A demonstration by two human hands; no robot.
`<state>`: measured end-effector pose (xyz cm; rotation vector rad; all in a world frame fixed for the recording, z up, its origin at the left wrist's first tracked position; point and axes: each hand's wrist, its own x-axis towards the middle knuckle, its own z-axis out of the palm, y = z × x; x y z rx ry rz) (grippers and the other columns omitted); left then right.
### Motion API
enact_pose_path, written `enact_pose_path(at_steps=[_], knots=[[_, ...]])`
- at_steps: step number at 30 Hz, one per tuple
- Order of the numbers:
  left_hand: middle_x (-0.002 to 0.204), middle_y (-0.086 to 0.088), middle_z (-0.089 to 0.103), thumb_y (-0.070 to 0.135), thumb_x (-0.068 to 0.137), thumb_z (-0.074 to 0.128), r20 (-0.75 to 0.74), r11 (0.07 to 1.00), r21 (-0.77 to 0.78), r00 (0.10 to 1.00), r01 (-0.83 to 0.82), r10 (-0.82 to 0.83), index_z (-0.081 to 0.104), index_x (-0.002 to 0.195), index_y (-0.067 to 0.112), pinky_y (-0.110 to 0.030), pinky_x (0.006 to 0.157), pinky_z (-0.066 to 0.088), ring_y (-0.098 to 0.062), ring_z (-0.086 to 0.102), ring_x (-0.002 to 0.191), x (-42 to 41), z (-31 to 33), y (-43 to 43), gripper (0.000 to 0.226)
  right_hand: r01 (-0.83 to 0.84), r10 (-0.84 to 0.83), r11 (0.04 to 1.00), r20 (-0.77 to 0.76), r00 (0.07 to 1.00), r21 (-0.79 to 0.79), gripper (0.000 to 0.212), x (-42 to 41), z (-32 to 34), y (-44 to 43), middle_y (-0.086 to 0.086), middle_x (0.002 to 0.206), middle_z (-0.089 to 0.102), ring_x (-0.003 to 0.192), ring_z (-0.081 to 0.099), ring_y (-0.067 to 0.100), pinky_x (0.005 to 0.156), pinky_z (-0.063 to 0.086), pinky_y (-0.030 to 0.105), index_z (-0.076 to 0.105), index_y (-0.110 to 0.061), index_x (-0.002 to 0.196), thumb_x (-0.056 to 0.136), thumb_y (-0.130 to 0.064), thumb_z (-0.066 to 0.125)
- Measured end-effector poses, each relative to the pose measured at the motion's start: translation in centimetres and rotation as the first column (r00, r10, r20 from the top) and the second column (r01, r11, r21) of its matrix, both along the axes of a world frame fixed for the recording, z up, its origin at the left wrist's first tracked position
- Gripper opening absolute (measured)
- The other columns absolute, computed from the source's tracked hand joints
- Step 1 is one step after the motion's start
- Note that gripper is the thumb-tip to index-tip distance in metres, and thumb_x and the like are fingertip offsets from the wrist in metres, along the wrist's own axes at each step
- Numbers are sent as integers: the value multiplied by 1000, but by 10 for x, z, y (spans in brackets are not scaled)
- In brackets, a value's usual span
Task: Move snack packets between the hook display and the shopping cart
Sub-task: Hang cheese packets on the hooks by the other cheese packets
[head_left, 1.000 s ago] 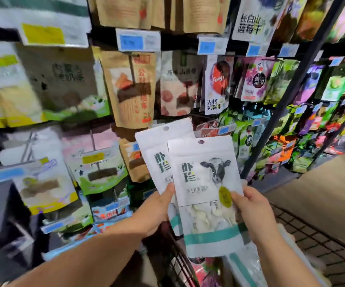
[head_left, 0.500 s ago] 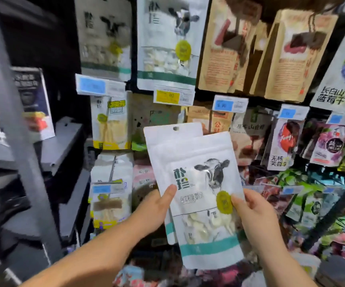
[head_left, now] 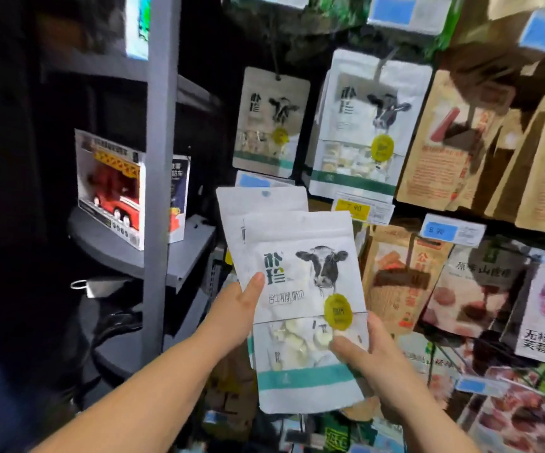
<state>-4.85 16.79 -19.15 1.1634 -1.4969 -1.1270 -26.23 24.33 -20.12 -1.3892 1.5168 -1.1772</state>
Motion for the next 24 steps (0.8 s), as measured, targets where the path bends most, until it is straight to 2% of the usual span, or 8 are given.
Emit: enact_pose_path(at_steps=[2, 5, 11, 14, 18, 19, 21, 24], knots=[[107, 5, 71, 45, 99, 37, -24, 999, -20, 999, -32, 32, 66, 115, 21, -27, 85, 52, -14, 66, 97, 12, 9, -2, 41, -50, 50, 999, 24, 998, 15, 76, 9, 3, -6, -6, 103, 73, 90, 71, 9, 73, 57, 28, 53, -32, 115, 49, -33, 91], [107, 7, 72, 45, 100, 36, -1, 1000, -27, 1000, -16, 16, 67, 115, 23, -33, 93, 50, -13, 67, 98, 18, 14, -4, 41, -69, 69, 998, 45, 997, -16, 88, 11, 2, -14, -3, 100, 75, 92, 72, 17, 83, 57, 41, 54, -27, 114, 33, -36, 89], [98, 15, 71, 46, 100, 35, 49, 1000, -27, 999, 14, -13, 67, 110, 27, -6, 58, 45, 1, 66, 87, 27, 25, -4, 39, -166, 182, 978, 131, 975, -126, 109, 12, 12, -26, 5, 99, 76, 90, 73, 22, 67, 57, 27, 57, -18, 113, 15, -41, 98], [101, 17, 70, 48, 98, 34, 84, 999, -21, 996, 44, -42, 66, 115, 26, -1, 57, 42, 5, 63, 88, 29, 20, -6, 42, -186, 204, 974, 147, 968, -129, 115, 9, 6, -27, 10, 103, 75, 94, 72, 28, 74, 58, 34, 56, -13, 118, 16, -43, 99], [109, 19, 69, 53, 97, 33, 94, 996, 2, 991, 94, -94, 62, 123, 29, -15, 87, 48, 2, 63, 100, 29, 15, -7, 46, -203, 227, 967, 162, 960, -154, 109, 4, 0, -25, 15, 99, 75, 88, 73, 30, 65, 58, 32, 57, -8, 115, 17, -28, 101], [106, 20, 69, 53, 96, 32, 86, 995, 7, 991, 104, -104, 62, 122, 29, -15, 86, 48, 2, 64, 98, 29, 15, -7, 46, -202, 232, 965, 178, 956, -170, 101, 3, 1, -25, 17, 97, 74, 84, 73, 30, 62, 58, 31, 57, -6, 114, 23, -15, 99], [97, 22, 70, 52, 97, 31, 81, 992, 15, 989, 123, -123, 64, 115, 30, -7, 69, 48, 6, 66, 88, 29, 16, -7, 43, -188, 232, 963, 236, 944, -195, 80, 1, 2, -22, 20, 94, 74, 79, 73, 29, 58, 57, 29, 58, -3, 113, 39, 5, 86], [88, 17, 73, 49, 97, 33, 47, 993, 10, 991, 121, -122, 67, 108, 26, -5, 58, 46, 4, 68, 77, 30, 18, -10, 43, -178, 225, 964, 244, 943, -199, 95, -9, 2, -22, 17, 96, 75, 82, 73, 30, 60, 58, 30, 59, -6, 113, 27, -10, 98]])
